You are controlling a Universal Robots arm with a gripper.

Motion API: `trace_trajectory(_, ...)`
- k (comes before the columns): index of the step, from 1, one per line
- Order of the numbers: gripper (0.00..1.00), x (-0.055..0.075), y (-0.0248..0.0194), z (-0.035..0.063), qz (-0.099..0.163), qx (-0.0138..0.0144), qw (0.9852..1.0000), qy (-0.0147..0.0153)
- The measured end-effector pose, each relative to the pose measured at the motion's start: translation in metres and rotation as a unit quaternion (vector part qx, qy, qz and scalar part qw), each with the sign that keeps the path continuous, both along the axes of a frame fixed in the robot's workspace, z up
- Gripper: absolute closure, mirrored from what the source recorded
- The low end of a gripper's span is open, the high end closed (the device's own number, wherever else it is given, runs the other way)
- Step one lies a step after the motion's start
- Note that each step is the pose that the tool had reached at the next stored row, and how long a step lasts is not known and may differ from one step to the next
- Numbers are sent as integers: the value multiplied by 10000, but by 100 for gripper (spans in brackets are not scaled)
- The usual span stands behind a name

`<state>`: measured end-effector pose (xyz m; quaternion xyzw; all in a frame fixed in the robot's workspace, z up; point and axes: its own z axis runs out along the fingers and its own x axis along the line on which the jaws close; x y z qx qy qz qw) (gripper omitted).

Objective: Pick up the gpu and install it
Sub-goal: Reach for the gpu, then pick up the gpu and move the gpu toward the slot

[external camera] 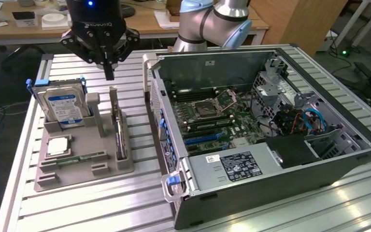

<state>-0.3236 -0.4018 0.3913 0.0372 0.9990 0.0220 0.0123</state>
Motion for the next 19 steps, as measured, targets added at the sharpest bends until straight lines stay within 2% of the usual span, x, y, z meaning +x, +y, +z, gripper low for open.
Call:
trace_trajectory(5,89,-95,0,-2,-1,0,10000,-1)
trace_trajectory(19,89,-99,0,-2,0,0,10000,0)
